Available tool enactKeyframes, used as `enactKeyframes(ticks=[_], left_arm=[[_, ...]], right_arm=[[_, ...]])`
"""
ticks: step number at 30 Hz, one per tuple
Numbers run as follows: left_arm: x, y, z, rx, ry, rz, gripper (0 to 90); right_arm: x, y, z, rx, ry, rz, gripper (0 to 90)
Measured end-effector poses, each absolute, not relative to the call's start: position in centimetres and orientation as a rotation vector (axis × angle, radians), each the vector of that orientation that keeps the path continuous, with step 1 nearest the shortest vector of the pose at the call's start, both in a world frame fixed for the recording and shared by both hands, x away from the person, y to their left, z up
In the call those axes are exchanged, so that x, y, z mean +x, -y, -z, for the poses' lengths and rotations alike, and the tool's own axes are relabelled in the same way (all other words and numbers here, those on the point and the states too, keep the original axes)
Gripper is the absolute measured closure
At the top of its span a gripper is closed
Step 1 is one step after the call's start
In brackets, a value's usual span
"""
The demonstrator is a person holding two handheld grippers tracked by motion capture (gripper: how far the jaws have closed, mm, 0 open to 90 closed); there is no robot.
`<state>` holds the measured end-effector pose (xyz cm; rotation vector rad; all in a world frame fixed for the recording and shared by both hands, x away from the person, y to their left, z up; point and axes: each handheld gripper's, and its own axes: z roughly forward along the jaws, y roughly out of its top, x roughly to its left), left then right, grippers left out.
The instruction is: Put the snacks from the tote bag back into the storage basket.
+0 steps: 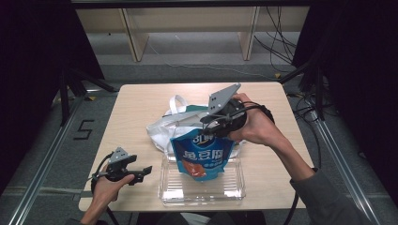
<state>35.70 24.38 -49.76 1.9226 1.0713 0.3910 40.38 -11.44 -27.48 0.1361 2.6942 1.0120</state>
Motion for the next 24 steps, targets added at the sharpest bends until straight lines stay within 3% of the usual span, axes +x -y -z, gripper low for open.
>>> enactKeyframes(ticks=[8, 24], left_arm=[[35.8, -24.4, 49.8, 1.916, -1.074, -0.388, 16.8], [35.8, -24.4, 49.9, 1.914, -1.079, -0.39, 16.8]], right_arm=[[40.0, 13.6, 26.9, 0.201, -2.619, -1.111, 45.8], [38.4, 19.2, 27.6, 0.334, -2.56, -1.181, 41.5]])
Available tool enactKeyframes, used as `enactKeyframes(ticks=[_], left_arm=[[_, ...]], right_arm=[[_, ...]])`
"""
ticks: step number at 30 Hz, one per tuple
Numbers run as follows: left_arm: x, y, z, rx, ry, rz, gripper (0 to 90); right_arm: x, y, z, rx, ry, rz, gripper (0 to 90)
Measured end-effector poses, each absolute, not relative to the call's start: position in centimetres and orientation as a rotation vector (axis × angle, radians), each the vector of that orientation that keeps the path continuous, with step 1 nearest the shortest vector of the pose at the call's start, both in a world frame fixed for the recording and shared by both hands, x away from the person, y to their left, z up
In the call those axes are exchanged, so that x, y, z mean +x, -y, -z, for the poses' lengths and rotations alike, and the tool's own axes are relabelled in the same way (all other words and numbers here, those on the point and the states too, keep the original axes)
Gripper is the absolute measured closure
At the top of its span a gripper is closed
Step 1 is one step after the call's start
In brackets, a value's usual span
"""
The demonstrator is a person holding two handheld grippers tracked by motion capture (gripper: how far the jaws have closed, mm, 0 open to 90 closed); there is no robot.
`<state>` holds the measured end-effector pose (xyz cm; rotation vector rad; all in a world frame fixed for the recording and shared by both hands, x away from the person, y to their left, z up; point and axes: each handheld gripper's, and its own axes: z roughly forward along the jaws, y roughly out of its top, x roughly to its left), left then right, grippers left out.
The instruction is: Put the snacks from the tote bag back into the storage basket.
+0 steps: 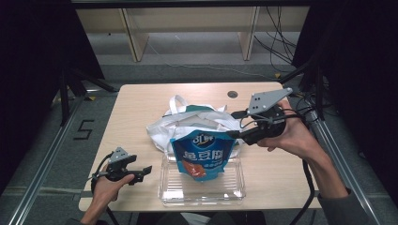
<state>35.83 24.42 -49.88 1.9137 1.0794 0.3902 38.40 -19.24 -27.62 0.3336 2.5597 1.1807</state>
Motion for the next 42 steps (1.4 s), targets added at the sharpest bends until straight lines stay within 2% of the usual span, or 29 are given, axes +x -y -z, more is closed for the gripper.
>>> enactKeyframes(ticks=[20, 24, 25, 27, 42], left_arm=[[35.8, -24.3, 49.7, 1.914, -1.072, -0.386, 16.8], [35.8, -24.3, 49.7, 1.911, -1.073, -0.384, 16.8], [35.9, -24.6, 49.6, 1.965, -1.048, -0.391, 16.8], [35.9, -24.2, 49.7, 1.914, -1.069, -0.389, 16.7], [36.0, -24.2, 49.7, 1.917, -1.078, -0.386, 16.8]], right_arm=[[39.0, 24.3, 32.7, 0.584, -2.494, -1.269, 39.8], [39.3, 24.8, 33.6, 0.608, -2.487, -1.282, 40.0], [39.2, 24.8, 33.9, 0.637, -2.48, -1.289, 40.0], [39.4, 25.1, 34.3, 0.615, -2.485, -1.291, 39.9], [40.3, 26.8, 37.5, 0.802, -2.495, -1.237, 37.7]])
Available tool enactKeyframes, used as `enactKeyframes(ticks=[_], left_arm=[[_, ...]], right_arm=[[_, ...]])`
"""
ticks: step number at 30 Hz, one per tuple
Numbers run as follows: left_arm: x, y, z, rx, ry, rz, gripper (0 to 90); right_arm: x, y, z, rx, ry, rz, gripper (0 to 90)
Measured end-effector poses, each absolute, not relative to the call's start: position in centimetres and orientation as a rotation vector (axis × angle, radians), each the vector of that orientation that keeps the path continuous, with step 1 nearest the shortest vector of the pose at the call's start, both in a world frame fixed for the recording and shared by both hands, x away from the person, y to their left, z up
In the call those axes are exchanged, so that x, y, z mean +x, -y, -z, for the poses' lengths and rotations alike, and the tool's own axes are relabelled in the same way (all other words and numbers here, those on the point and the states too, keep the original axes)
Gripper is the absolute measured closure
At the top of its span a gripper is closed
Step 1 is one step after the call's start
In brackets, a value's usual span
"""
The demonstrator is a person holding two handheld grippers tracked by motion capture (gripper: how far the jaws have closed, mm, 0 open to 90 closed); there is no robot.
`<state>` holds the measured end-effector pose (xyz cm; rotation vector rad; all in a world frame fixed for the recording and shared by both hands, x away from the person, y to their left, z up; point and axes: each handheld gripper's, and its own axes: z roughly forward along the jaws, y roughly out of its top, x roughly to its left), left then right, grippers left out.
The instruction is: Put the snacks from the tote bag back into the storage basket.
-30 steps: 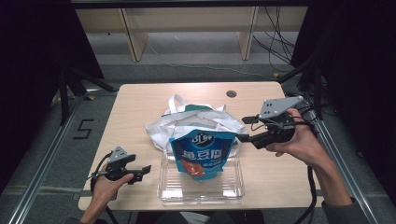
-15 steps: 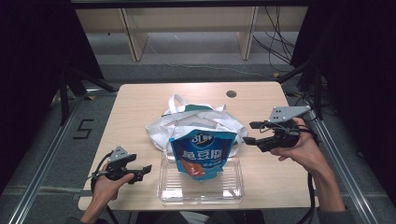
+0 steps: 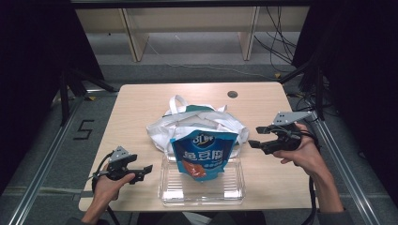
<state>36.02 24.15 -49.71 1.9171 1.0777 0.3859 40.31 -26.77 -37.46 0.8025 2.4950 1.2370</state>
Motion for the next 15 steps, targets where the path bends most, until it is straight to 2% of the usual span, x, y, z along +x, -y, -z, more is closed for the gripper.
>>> enactKeyframes(ticks=[15], left_arm=[[36.0, -23.9, 49.6, 1.92, -1.067, -0.385, 16.8]], right_arm=[[40.5, 27.8, 40.0, 0.919, -2.518, -1.121, 35.6]])
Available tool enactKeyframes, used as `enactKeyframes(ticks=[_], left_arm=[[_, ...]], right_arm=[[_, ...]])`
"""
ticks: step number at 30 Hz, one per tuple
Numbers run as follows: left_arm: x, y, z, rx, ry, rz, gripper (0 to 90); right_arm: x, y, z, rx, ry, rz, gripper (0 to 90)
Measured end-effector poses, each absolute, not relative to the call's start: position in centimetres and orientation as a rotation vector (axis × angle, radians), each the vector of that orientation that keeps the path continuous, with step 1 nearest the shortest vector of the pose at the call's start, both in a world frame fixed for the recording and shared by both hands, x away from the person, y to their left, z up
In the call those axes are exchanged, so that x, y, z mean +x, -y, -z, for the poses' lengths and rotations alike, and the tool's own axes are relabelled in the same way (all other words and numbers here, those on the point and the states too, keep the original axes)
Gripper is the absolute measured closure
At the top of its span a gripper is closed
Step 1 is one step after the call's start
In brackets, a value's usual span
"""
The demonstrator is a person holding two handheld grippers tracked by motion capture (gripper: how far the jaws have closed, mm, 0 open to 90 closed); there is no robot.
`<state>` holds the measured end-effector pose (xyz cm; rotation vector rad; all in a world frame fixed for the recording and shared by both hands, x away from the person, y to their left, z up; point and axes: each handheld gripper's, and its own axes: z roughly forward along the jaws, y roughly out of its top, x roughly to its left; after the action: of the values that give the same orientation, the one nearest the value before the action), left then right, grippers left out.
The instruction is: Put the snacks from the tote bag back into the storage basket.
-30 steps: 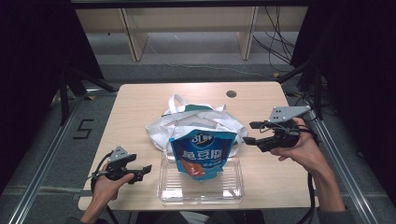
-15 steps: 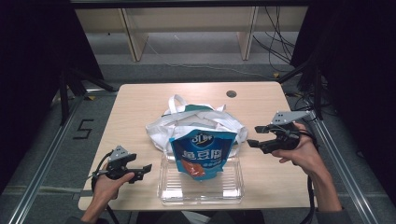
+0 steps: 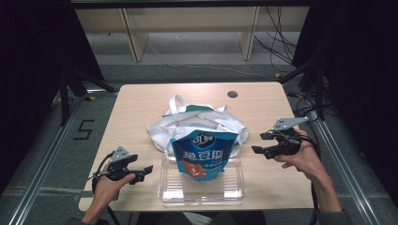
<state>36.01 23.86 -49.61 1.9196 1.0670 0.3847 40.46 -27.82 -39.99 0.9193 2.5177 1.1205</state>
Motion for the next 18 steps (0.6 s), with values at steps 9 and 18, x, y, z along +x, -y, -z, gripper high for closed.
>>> enactKeyframes(ticks=[9, 18], left_arm=[[35.9, -23.8, 49.5, 1.927, -1.045, -0.391, 16.8], [35.8, -23.5, 49.7, 1.931, -1.055, -0.383, 16.8]], right_arm=[[39.4, 29.1, 41.3, 1.02, -2.48, -1.093, 31.8], [38.5, 29.6, 42.9, 1.084, -2.466, -1.09, 30.5]])
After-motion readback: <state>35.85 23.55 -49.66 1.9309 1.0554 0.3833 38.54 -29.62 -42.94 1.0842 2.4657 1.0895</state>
